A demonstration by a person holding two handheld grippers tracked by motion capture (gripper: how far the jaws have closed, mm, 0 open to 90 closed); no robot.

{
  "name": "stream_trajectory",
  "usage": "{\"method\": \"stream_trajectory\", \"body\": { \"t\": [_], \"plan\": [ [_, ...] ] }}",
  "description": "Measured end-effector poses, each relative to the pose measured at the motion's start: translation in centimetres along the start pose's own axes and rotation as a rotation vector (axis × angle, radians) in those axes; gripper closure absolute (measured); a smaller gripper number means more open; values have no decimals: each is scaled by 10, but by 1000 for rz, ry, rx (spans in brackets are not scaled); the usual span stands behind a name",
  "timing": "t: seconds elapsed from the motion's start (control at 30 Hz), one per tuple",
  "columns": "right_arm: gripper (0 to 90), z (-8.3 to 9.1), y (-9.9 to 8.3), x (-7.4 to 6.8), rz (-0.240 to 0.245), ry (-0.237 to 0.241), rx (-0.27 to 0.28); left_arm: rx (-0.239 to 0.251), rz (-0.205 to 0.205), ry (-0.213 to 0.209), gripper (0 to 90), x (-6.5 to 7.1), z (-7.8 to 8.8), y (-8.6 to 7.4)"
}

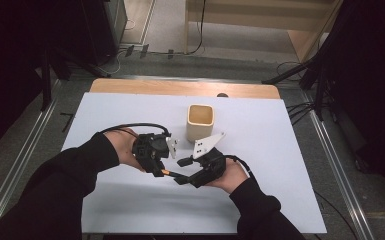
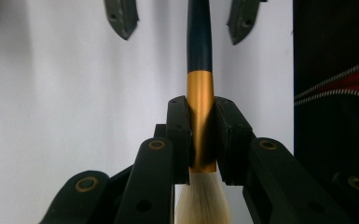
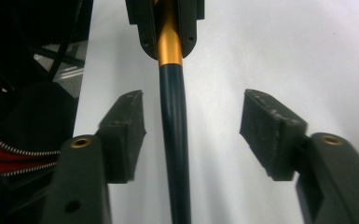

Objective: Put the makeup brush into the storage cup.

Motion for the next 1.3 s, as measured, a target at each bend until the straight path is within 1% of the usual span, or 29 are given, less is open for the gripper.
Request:
{"method": "stream_trajectory", "body": {
  "t": [0.03, 0.1, 0.13, 0.17, 0.2, 0.23, 0.27, 0.3, 0.37, 0.4, 0.47, 0.5, 0.63, 0.67, 0.7, 0.73, 0.83, 0.9, 0.93, 0.97, 1.0, 1.07, 1.1, 1.13, 1.2, 1.23, 1.27, 1.3],
  "plan": [
    [436, -1, 0, 1, -7, 1, 4, 0, 0, 0, 784, 0, 0, 0],
    [489, -4, 0, 1, -20, 5, 16, -12, 7, -23, 784, -1, -3, 1],
    [493, -5, 0, 0, -17, 11, 24, -18, -4, -23, 784, -1, -5, 2],
    [519, -6, 0, 0, -15, 14, 29, -18, -4, -23, 784, -1, -5, 2],
    [538, -8, 0, -1, -12, 15, 30, -40, -6, -32, 784, -2, -7, 4],
    [551, -9, 0, -2, -10, 15, 30, -39, -6, -38, 784, -2, -8, 5],
    [575, -11, -1, -3, -6, 16, 24, -37, -2, -45, 784, -2, -9, 6],
    [594, -13, -1, -4, -14, 29, 17, -40, -4, -42, 784, -1, -9, 7],
    [605, -15, -2, -4, -16, 34, 12, -42, -5, -48, 784, -2, -9, 8],
    [650, -18, -3, -5, -18, 41, 0, -55, -8, -44, 784, -2, -10, 9],
    [692, -19, -3, -6, -20, 44, -4, -53, -2, -53, 784, -2, -10, 10],
    [692, -19, -3, -6, -20, 44, -4, -53, -2, -53, 784, -2, -10, 10],
    [757, -20, -3, -5, -31, 51, 3, -50, 4, -49, 784, -4, -10, 11],
    [772, -20, -3, -5, -29, 55, 3, -47, 8, -55, 784, -5, -10, 11],
    [778, -19, -3, -5, -28, 58, 3, -43, 9, -58, 784, -5, -9, 11],
    [781, -19, -3, -6, -28, 59, 3, -35, 19, -61, 784, -5, -9, 11],
    [784, -18, -3, -6, -25, 58, 3, -34, 16, -58, 782, -5, -9, 11],
    [786, -18, -3, -5, -24, 61, 7, -26, 16, -64, 778, -5, -8, 10],
    [788, -17, -2, -5, -18, 60, 7, -11, 29, -63, 773, -6, -8, 9],
    [788, -17, -2, -5, -21, 60, 7, -6, 40, -59, 754, -7, -7, 8],
    [788, -16, -2, -5, -22, 57, 2, 11, 44, -66, 689, -9, -5, 7],
    [788, -15, -2, -4, -19, 53, 1, 60, 56, -54, 564, -11, 0, 4],
    [788, -13, -2, -4, -25, 50, -2, 60, 56, -54, 531, -11, 0, 4],
    [788, -13, -2, -4, -25, 50, -2, 85, 62, -49, 531, -12, 3, 2],
    [788, -9, -3, -2, -22, 39, 6, 170, 76, -20, 401, -14, 11, -6],
    [788, -8, -3, -2, -23, 34, 10, 211, 84, 1, 373, -14, 14, -11],
    [788, -6, -3, -1, -24, 34, 14, 241, 99, 9, 347, -14, 16, -14],
    [788, -5, -3, -1, -26, 31, 14, 269, 107, 14, 340, -14, 19, -18]
  ]
}}
Point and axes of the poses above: each handheld gripper's, and its own axes: z roughly backward along the jaws, y roughly out of its top, x roughly to its right, the point moved 1 cm from there along -z, roughly forward along the jaws, and after that the axes turned 11 degrees about x, right-handed, at the moved point
